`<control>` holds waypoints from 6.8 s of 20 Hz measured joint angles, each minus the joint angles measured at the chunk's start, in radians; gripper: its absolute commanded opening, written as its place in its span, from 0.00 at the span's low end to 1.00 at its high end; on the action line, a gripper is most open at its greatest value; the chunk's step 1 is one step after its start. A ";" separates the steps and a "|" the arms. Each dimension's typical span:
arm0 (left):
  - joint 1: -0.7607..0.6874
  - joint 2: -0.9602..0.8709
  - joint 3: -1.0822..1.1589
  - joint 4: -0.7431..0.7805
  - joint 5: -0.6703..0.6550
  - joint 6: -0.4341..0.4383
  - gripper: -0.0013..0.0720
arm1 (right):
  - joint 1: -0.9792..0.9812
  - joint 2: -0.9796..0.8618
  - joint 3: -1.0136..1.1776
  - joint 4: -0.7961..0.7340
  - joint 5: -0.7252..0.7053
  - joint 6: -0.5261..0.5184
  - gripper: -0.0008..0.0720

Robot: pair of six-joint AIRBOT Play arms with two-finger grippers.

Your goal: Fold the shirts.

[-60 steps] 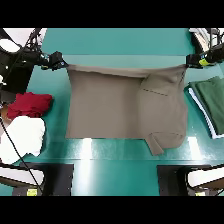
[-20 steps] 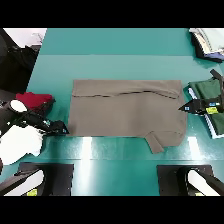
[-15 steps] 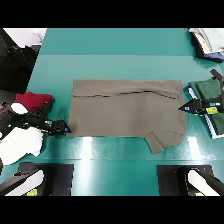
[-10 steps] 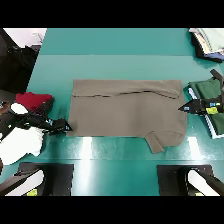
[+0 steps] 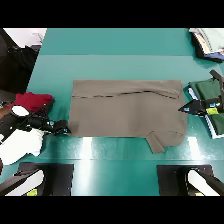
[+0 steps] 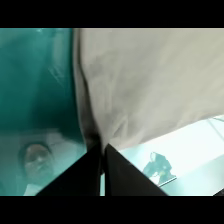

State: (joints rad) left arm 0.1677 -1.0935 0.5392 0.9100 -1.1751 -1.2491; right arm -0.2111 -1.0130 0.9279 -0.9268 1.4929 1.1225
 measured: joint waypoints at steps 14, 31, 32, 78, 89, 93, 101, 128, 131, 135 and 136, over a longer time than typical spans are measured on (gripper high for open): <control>0.000 0.001 0.130 -0.048 -0.040 0.023 0.05 | -0.191 0.001 -0.338 -0.293 0.034 0.170 0.62; 0.000 0.001 0.133 -0.063 -0.058 0.047 0.05 | -0.116 0.047 -0.436 -0.258 -0.034 0.149 0.63; 0.000 0.001 0.133 -0.063 -0.060 0.048 0.05 | -0.133 0.065 -0.436 -0.265 -0.034 0.150 0.60; 0.000 -0.355 0.603 -0.086 0.123 -0.009 0.24 | 0.171 -0.387 0.409 -0.298 -0.252 0.241 0.04; -0.008 -0.420 0.778 -0.161 0.059 -0.005 0.05 | 0.055 -0.552 0.549 -0.145 -0.182 0.207 0.78; -0.070 -0.422 0.788 -0.163 -0.008 0.023 0.05 | -0.058 -0.558 0.438 -0.121 -0.130 0.150 0.96; -0.276 -0.422 0.790 -0.152 0.042 0.035 0.05 | -0.154 -0.700 0.344 0.056 -0.064 -0.012 0.92; -0.683 -1.010 1.365 -0.126 0.137 -0.198 0.05 | 0.233 -0.579 0.855 0.122 0.132 0.154 0.03; -0.690 -1.044 1.390 -0.126 0.143 -0.220 0.05 | 0.336 -0.599 0.980 0.124 0.142 0.185 0.03; -0.694 -1.058 1.401 -0.121 0.135 -0.232 0.05 | 0.443 -0.634 1.092 0.123 0.126 0.208 0.03; -0.691 -1.057 1.403 -0.116 0.127 -0.232 0.05 | 0.464 -0.639 1.098 0.123 0.115 0.211 0.03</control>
State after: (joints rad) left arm -0.5232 -2.1506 1.9419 0.7940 -1.0485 -1.4815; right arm 0.2531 -1.6520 2.0262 -0.8036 1.6081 1.3334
